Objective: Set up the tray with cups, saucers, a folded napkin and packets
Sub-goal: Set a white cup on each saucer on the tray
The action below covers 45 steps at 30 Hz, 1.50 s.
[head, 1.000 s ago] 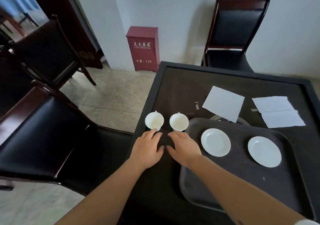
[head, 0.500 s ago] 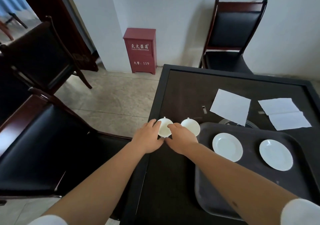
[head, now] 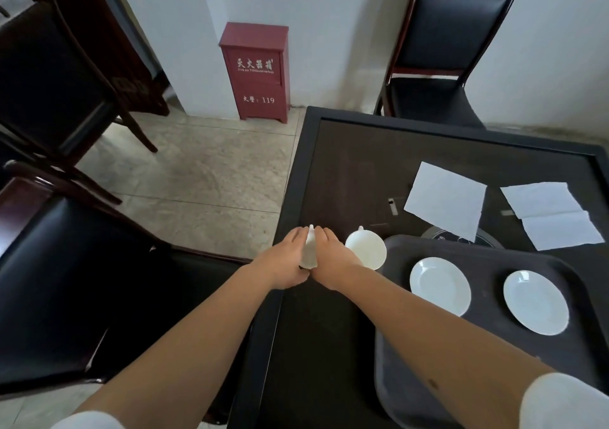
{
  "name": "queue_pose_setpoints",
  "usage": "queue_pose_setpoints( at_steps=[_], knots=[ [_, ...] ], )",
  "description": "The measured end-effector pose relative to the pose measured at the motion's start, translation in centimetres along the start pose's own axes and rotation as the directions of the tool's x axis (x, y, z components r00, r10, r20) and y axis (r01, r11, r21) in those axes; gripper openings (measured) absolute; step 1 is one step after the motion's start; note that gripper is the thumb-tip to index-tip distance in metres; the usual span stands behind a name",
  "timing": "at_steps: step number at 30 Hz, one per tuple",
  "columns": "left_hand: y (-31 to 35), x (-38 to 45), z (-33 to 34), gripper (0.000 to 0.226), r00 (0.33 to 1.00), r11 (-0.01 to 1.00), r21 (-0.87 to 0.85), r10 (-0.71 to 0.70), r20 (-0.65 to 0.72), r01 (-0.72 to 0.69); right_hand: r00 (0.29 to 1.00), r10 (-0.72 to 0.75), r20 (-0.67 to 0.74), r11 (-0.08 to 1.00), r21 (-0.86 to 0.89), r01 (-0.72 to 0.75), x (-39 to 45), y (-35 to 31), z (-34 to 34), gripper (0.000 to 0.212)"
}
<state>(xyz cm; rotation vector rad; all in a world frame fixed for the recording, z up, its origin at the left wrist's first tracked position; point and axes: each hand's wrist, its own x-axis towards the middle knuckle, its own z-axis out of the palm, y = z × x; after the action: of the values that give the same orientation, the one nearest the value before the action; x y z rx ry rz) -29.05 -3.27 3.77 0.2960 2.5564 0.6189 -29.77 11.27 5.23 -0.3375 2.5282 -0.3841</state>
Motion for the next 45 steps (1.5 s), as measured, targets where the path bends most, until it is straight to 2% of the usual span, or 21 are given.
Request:
queue_pose_setpoints(
  at_steps=[6, 9, 13, 17, 21, 26, 29, 35, 41, 45],
  knots=[
    [-0.3, 1.4, 0.6, 0.101, 0.997, 0.998, -0.038, -0.057, -0.043, 0.055, 0.999, -0.023, 0.04, 0.993, -0.119, 0.028, 1.4, 0.0, -0.6, 0.102],
    [-0.2, 1.6, 0.5, 0.096, 0.997, 0.993, -0.103, -0.064, -0.032, 0.06, 0.997, -0.002, 0.071, 0.994, -0.107, 0.009, 1.7, -0.3, -0.9, 0.106],
    [-0.1, 1.4, 0.4, 0.089, 0.998, 0.991, -0.125, -0.059, -0.032, 0.054, 0.998, -0.027, 0.051, 0.977, -0.208, 0.037, 1.3, -0.4, -0.6, 0.104],
    [-0.1, -0.3, 0.4, 0.094, 0.997, 0.992, -0.117, -0.058, -0.052, 0.052, 0.996, -0.085, 0.004, 0.99, -0.116, 0.085, -0.2, 0.2, -0.3, 0.1],
    [0.6, -3.7, 0.7, 0.105, 0.995, 0.988, -0.157, -0.018, -0.096, 0.002, 0.987, -0.098, -0.128, 0.991, 0.076, 0.109, -3.7, 1.3, 0.5, 0.107],
    [3.1, -8.8, 1.4, 0.105, 0.989, 0.977, -0.206, 0.026, -0.147, -0.056, 0.957, -0.16, -0.242, 0.968, 0.151, 0.2, -9.5, 2.1, 1.2, 0.112],
    [5.0, -11.5, 2.0, 0.105, 0.986, 0.974, -0.218, 0.026, -0.167, -0.062, 0.908, -0.209, -0.365, 0.944, 0.166, 0.284, -13.2, 2.3, 1.2, 0.109],
    [8.8, -16.3, 3.5, 0.115, 0.976, 0.958, -0.28, 0.005, -0.219, -0.068, 0.934, -0.156, -0.322, 0.932, 0.264, 0.247, -19.6, 3.2, 1.1, 0.104],
    [11.1, -19.9, 5.3, 0.091, 0.964, 0.924, -0.333, 0.105, -0.244, -0.185, 0.939, -0.091, -0.333, 0.934, 0.298, 0.196, -25.1, 4.1, 2.2, 0.11],
    [12.0, -21.0, 6.2, 0.089, 0.962, 0.912, -0.346, 0.147, -0.232, -0.222, 0.938, -0.057, -0.343, 0.932, 0.318, 0.173, -27.5, 4.6, 2.6, 0.104]
  ],
)
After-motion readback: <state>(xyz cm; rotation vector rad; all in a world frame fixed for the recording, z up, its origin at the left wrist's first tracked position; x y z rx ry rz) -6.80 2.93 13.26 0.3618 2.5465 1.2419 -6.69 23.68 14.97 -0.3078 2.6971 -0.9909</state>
